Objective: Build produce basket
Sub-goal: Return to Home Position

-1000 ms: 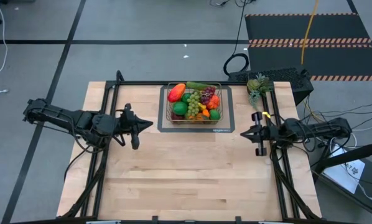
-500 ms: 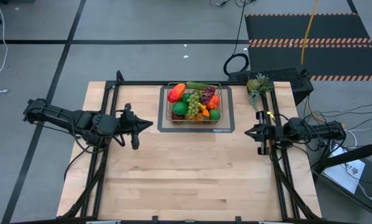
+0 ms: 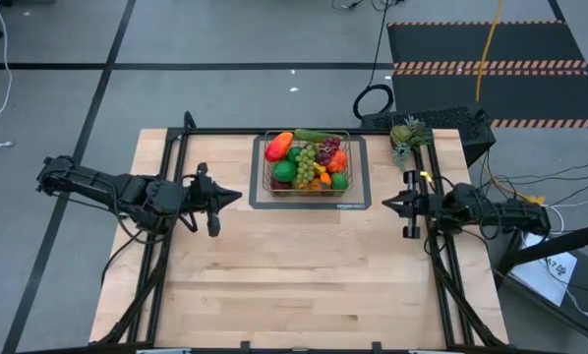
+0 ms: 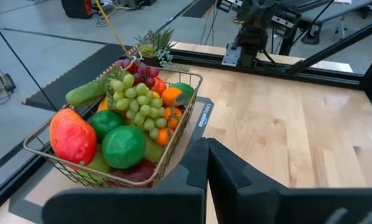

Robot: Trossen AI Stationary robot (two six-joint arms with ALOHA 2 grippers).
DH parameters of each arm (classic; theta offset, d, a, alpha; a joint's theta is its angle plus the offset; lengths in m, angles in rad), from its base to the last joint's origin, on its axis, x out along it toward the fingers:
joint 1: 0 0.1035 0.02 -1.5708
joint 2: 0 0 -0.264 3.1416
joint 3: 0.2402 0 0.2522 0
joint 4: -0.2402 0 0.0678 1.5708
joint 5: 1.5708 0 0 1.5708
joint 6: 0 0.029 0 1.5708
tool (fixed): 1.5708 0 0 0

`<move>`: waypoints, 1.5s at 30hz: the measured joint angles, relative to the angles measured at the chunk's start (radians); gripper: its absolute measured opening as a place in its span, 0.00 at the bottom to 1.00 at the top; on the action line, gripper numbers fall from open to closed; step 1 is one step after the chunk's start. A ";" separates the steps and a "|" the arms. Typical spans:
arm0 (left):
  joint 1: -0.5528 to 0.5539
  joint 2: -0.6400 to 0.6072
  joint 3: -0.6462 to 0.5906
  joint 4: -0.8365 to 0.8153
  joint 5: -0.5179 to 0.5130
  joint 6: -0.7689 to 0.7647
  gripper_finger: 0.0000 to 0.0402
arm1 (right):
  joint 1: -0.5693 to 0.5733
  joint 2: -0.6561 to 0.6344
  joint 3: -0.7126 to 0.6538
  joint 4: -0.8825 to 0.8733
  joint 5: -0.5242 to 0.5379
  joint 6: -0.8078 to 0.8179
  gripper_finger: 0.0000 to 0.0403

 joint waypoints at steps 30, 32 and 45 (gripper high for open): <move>-0.021 -0.086 -0.261 0.329 0.059 0.055 0.01 | -0.005 0.039 0.000 -0.267 0.056 0.100 0.00; -0.023 -0.106 -0.316 0.372 0.081 0.056 0.01 | -0.005 0.039 0.000 -0.267 0.056 0.100 0.00; 0.002 -0.452 -0.594 0.419 0.240 0.096 0.01 | -0.005 0.039 0.000 -0.267 0.056 0.100 0.00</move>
